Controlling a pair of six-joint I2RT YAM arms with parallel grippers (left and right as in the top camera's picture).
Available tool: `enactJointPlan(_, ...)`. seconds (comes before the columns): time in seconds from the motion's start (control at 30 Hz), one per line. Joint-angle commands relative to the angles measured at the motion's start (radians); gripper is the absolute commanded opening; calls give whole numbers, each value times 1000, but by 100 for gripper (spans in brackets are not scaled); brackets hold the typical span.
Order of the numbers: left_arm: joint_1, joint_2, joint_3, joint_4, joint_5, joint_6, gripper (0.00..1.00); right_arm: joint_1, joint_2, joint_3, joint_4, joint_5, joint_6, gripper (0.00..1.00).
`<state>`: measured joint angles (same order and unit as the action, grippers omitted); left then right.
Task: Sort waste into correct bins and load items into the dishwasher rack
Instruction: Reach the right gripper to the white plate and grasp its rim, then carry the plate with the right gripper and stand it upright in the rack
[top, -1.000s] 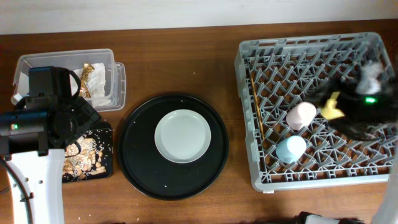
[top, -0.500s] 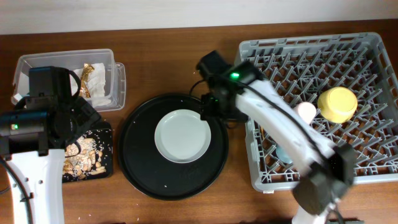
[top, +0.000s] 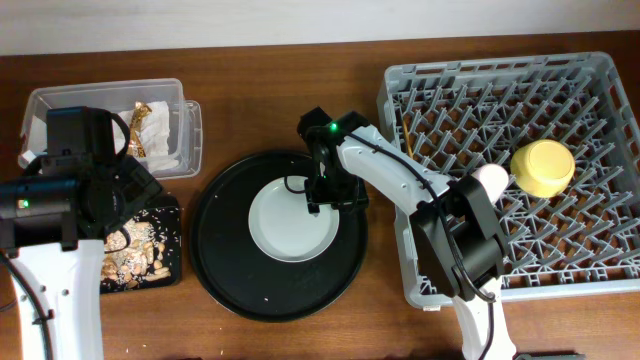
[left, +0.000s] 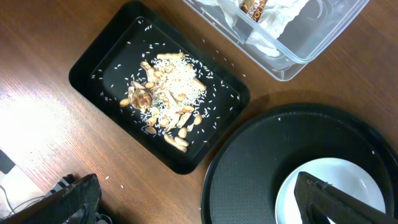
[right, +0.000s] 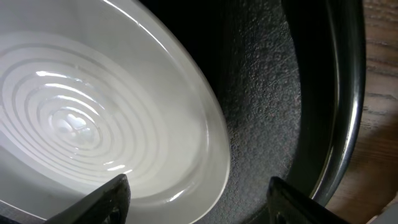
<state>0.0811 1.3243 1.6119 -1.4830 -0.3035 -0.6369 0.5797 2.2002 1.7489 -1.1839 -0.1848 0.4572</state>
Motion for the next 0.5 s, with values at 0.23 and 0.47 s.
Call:
enactJointPlan(0.23, 5, 1, 0, -3, -7, 1, 99, 3, 19, -126, 99, 8, 34, 41)
enactJointPlan(0.47, 5, 1, 0, -3, -7, 1, 99, 2, 14, -19, 5, -43, 33, 4)
